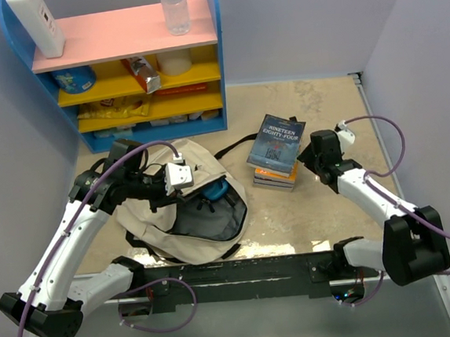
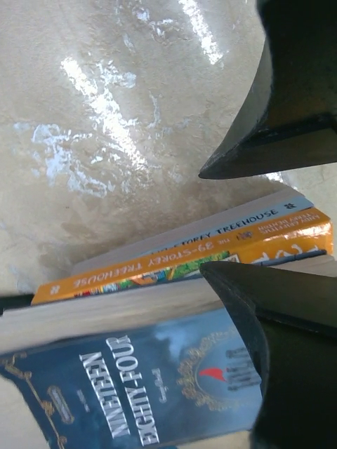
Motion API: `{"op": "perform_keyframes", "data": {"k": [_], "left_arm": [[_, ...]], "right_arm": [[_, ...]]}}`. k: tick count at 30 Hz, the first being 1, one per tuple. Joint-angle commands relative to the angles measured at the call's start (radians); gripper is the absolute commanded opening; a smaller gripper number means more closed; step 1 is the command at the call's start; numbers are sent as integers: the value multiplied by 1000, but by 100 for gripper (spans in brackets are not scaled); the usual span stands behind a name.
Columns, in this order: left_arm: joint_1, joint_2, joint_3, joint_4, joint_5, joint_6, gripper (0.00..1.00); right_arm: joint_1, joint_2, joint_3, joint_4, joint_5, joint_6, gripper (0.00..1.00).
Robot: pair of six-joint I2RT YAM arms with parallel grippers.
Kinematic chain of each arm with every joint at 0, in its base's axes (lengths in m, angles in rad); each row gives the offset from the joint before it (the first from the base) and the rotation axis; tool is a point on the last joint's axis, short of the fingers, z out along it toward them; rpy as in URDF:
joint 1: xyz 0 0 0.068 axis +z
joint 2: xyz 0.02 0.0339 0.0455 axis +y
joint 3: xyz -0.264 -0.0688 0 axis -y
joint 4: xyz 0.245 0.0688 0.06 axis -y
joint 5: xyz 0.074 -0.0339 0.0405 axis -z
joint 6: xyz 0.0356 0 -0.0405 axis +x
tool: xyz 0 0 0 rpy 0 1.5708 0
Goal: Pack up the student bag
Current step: Adjust the book at the center of the board.
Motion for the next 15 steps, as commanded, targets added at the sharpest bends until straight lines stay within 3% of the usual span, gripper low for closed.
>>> {"op": "perform_keyframes", "data": {"k": [1, 9, 15], "left_arm": [[-6, -19, 19, 12, 47, 17, 0], [-6, -20, 21, 11, 50, 11, 0], [-6, -19, 21, 20, 49, 8, 0]], "right_arm": [[-11, 62, 15, -6, 52, 63, 53], [-103, 183, 12, 102, 11, 110, 41], [-132, 346, 84, 119, -77, 136, 22]]}}
